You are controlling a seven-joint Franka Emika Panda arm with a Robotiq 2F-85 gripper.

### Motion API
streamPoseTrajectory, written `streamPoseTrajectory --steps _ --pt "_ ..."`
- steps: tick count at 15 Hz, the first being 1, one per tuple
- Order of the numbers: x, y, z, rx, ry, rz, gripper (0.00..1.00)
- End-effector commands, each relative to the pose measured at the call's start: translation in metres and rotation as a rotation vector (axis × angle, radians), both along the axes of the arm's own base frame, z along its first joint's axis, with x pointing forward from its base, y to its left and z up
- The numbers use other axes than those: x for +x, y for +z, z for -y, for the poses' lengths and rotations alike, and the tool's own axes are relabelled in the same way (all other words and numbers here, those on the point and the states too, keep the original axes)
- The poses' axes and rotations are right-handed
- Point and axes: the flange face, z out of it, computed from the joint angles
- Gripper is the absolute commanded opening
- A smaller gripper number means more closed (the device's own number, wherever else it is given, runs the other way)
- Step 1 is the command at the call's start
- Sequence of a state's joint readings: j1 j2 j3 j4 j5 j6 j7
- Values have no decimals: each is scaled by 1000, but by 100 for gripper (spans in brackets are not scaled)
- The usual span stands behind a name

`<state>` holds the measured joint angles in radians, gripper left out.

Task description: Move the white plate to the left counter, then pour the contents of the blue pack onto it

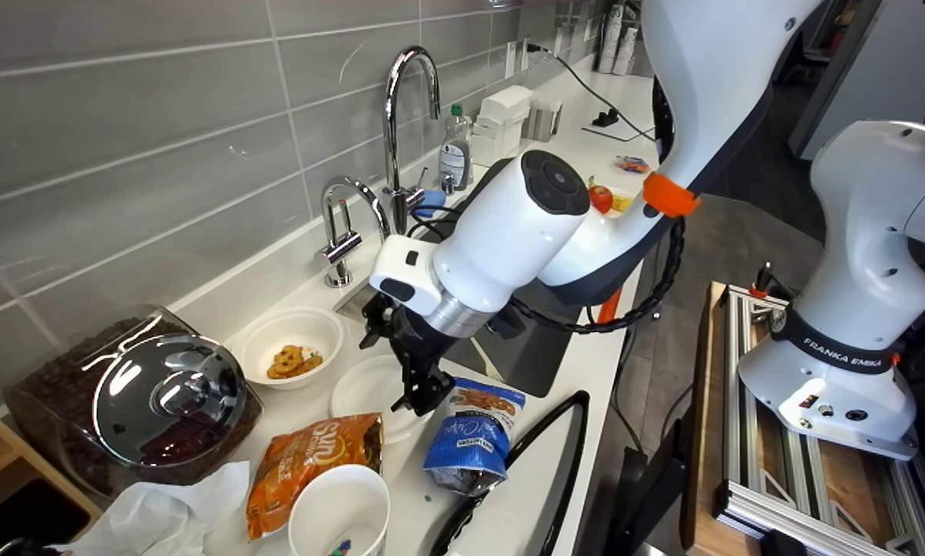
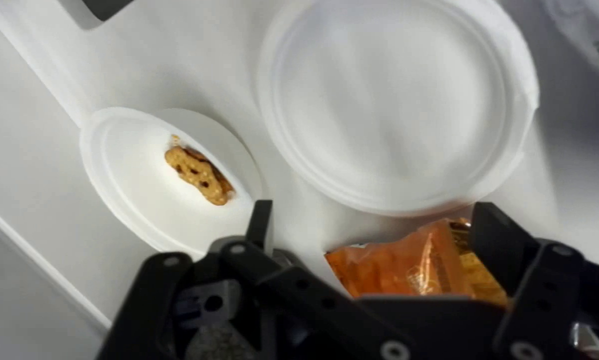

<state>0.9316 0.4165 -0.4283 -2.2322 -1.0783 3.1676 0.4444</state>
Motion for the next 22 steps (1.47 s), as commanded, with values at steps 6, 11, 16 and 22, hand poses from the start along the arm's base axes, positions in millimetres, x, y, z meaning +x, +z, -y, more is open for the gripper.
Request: streamPoseTrajectory --steps 6,11,16,22 --pt "-29 32 78 -13 -61 -26 100" --pt "-76 9 125 -41 -35 -136 100" --pt "-120 -9 139 -38 76 -213 100" --pt "-134 -14 118 54 184 -232 100"
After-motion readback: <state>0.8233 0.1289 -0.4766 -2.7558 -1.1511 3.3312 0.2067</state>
